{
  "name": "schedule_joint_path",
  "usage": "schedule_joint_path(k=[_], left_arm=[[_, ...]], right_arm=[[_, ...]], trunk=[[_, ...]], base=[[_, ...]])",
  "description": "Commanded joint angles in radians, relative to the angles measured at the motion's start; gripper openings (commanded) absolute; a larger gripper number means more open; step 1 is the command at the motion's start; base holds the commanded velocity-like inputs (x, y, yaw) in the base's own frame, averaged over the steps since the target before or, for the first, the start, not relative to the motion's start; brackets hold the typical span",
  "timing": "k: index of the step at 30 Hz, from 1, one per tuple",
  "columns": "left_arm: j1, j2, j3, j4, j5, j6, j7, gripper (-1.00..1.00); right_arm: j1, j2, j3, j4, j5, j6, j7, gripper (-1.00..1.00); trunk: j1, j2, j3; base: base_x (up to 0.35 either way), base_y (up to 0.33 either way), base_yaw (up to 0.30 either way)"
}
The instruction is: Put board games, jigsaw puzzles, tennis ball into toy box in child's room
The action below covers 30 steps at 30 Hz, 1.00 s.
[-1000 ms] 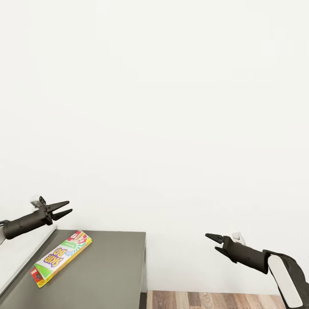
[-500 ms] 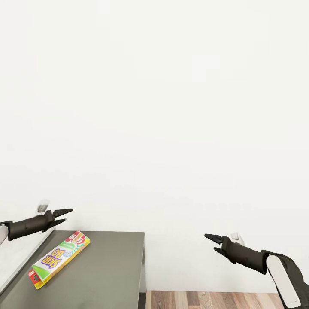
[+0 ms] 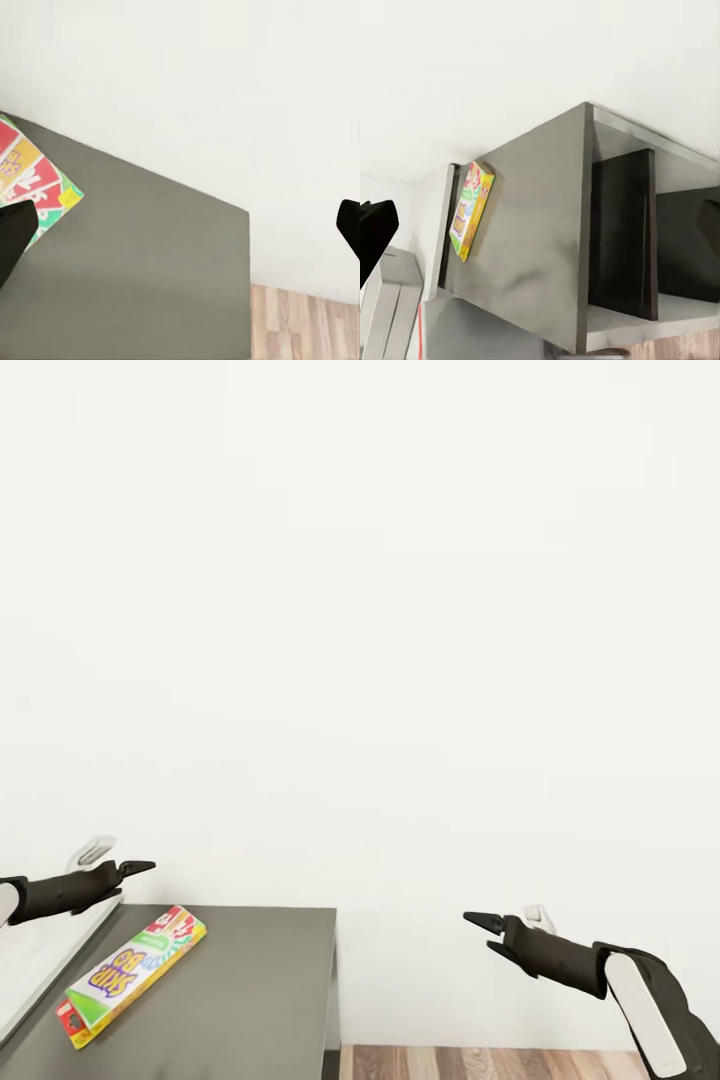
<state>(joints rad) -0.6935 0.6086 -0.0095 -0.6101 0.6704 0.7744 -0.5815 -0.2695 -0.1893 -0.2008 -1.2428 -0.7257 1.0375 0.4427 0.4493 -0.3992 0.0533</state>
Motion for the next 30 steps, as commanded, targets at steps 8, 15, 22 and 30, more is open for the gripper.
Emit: schedule_joint_path(k=[8,15,22,30], left_arm=[[0.000,0.000,-0.001,-0.002,0.004,0.005,0.050,1.00],[0.000,0.000,-0.001,-0.002,0.005,0.005,0.067,1.00],[0.000,-0.001,-0.001,-0.002,0.005,0.005,0.068,1.00],[0.000,-0.001,-0.001,-0.002,0.006,0.005,0.067,1.00]], right_arm=[[-0.001,0.001,0.003,0.003,0.010,0.001,0.009,1.00],[-0.001,0.003,0.002,0.005,0.050,0.002,0.010,1.00],[-0.001,0.004,0.002,-0.001,0.062,0.004,0.012,1.00],[-0.001,0.004,0.002,-0.003,0.063,0.004,0.012,1.00]], trunk=[[0.001,-0.001,0.000],[0.001,-0.001,0.000],[0.001,-0.001,0.000],[0.001,-0.001,0.000]], base=[[0.101,0.010,0.000],[0.088,0.039,0.000],[0.008,0.003,0.000],[0.000,0.027,0.000]])
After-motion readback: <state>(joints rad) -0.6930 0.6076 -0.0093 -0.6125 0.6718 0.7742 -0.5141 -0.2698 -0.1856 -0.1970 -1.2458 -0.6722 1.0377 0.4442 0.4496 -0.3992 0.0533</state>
